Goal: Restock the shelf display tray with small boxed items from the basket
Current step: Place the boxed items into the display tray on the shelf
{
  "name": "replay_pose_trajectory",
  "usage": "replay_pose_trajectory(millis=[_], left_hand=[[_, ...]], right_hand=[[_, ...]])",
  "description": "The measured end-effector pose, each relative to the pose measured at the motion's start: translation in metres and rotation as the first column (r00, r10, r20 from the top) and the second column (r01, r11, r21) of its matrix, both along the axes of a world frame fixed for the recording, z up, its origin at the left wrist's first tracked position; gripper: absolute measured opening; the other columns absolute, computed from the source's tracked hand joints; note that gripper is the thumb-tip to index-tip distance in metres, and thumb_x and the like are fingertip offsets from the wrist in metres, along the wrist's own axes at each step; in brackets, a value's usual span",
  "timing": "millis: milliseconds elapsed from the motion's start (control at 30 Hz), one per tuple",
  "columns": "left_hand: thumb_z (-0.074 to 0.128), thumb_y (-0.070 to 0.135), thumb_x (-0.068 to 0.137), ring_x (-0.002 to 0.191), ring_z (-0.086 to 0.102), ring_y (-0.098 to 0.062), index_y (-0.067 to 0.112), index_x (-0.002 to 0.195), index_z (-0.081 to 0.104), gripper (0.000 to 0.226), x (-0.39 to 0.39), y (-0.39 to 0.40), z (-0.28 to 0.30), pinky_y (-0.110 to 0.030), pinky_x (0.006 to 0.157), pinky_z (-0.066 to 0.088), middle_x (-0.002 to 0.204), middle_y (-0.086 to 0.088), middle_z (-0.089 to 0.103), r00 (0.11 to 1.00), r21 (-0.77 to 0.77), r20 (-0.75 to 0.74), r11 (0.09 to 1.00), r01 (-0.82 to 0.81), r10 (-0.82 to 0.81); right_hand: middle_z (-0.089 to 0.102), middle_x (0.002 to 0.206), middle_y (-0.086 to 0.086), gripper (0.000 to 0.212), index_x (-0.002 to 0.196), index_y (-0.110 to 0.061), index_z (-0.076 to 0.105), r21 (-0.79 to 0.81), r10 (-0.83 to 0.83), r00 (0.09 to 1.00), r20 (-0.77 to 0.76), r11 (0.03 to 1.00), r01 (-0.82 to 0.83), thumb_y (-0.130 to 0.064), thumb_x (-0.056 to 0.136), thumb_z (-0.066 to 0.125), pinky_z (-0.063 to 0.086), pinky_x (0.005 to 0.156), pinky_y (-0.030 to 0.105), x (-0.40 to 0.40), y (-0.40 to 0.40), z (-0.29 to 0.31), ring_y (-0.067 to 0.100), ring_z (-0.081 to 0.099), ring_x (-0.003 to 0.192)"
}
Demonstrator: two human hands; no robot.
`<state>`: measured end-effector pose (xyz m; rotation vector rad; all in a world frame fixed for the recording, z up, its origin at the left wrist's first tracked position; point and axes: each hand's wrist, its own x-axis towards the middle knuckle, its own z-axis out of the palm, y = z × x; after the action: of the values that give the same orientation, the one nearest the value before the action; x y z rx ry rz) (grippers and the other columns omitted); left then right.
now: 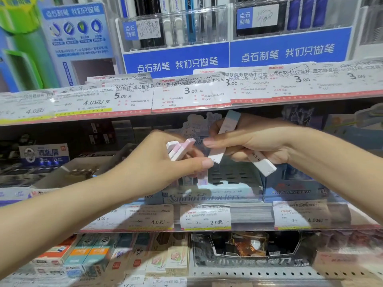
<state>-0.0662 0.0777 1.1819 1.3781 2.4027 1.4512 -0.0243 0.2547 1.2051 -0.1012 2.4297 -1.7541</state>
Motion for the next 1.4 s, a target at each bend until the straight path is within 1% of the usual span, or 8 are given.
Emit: replay_pose_trajectory(millis=[133, 267, 367, 767, 900, 1167, 1267, 1400], left_hand=[[0.079, 0.030, 0.057, 0.035, 0.034, -0.008, 0.016, 0.050, 0.063, 0.022, 0.003, 0.008, -0.005, -0.019, 0.038, 0.025, 0.035, 0.006, 0.050, 0.992, 0.093, 0.110, 0.993, -0.074, 0.063], [0.086, 0.028, 0.054, 0.053, 0.031, -0.015, -0.014, 0.063, 0.049, 0.057, 0.002, 0.009, -0.012, -0.020, 0.047, 0.028, 0.053, -0.011, 0.039, 0.984, 0.153, -0.029, 0.974, -0.169, 0.175], [0.084, 0.021, 0.058, 0.051, 0.040, -0.014, -0.003, 0.058, 0.060, 0.034, 0.000, 0.009, -0.010, -0.028, 0.050, 0.029, 0.055, -0.027, 0.048, 0.984, 0.141, 0.071, 0.974, -0.175, 0.166], [0.051, 0.009, 0.092, 0.031, 0.026, -0.008, -0.013, 0.087, 0.065, 0.027, 0.000, -0.002, -0.009, -0.015, 0.036, 0.027, 0.031, 0.008, 0.051, 0.961, -0.019, 0.272, 0.999, -0.042, 0.046], [0.062, 0.022, 0.086, 0.036, 0.035, -0.014, 0.005, 0.072, 0.072, 0.025, -0.008, -0.005, -0.010, -0.020, 0.039, 0.030, 0.049, -0.010, 0.064, 0.988, -0.024, 0.113, 0.995, -0.101, 0.103], [0.049, 0.017, 0.079, 0.087, 0.066, -0.008, 0.036, 0.125, 0.055, 0.050, -0.024, -0.019, -0.002, -0.029, 0.080, 0.053, 0.102, 0.006, 0.072, 0.814, -0.327, -0.580, 0.923, -0.203, -0.027], [0.050, 0.011, 0.082, 0.056, 0.051, 0.003, 0.057, 0.130, 0.033, 0.068, -0.025, -0.016, -0.001, -0.020, 0.058, 0.045, 0.059, 0.004, 0.059, 0.777, -0.460, -0.625, 0.841, -0.285, -0.078], [0.050, 0.013, 0.085, 0.054, 0.046, 0.008, 0.053, 0.131, 0.036, 0.063, -0.025, -0.016, 0.000, -0.010, 0.046, 0.033, 0.045, 0.001, 0.042, 0.817, -0.531, -0.568, 0.802, -0.273, -0.098]], right_hand=[[0.048, 0.036, -0.011, 0.020, 0.071, -0.014, 0.060, -0.037, 0.103, 0.993, 0.061, 0.994, -0.101, -0.033, 0.068, 0.057, 0.017, 0.034, 0.007, 0.002, -0.009, -0.003, 0.003, 0.029, 0.029], [0.045, 0.034, -0.010, 0.020, 0.070, -0.011, 0.058, -0.064, 0.052, 0.998, 0.030, 0.997, -0.050, -0.026, 0.085, 0.055, 0.020, 0.033, 0.007, -0.001, -0.017, -0.010, 0.003, 0.030, 0.028], [0.050, 0.038, -0.011, 0.020, 0.069, -0.017, 0.062, -0.019, 0.043, 0.999, 0.007, 0.999, -0.043, -0.028, 0.085, 0.057, 0.020, 0.033, 0.006, 0.001, -0.017, -0.013, 0.002, 0.030, 0.032], [0.055, 0.050, -0.012, 0.009, 0.082, -0.020, 0.061, 0.098, -0.145, 0.911, -0.387, 0.976, 0.197, -0.013, 0.083, 0.064, 0.024, 0.033, 0.011, -0.002, -0.003, -0.008, 0.000, 0.034, 0.030], [0.054, 0.067, -0.008, 0.015, 0.080, -0.024, 0.060, 0.133, -0.192, 0.846, -0.497, 0.947, 0.293, -0.011, 0.081, 0.067, 0.029, 0.036, 0.006, -0.002, 0.002, -0.004, -0.004, 0.043, 0.034], [0.052, 0.076, -0.013, 0.013, 0.087, -0.021, 0.054, 0.482, -0.032, 0.806, -0.590, 0.787, 0.384, -0.016, 0.083, 0.065, 0.035, 0.053, 0.000, -0.015, 0.020, -0.008, -0.019, 0.046, 0.049], [0.053, 0.076, -0.009, 0.015, 0.082, -0.022, 0.054, 0.541, 0.028, 0.799, -0.601, 0.750, 0.381, -0.013, 0.081, 0.066, 0.035, 0.054, 0.001, -0.023, 0.021, -0.012, -0.021, 0.046, 0.052], [0.058, 0.078, -0.007, 0.034, 0.066, -0.035, 0.046, 0.564, 0.056, 0.795, -0.604, 0.735, 0.377, -0.011, 0.079, 0.068, 0.035, 0.054, 0.004, -0.033, 0.021, -0.019, -0.008, 0.051, 0.061]])
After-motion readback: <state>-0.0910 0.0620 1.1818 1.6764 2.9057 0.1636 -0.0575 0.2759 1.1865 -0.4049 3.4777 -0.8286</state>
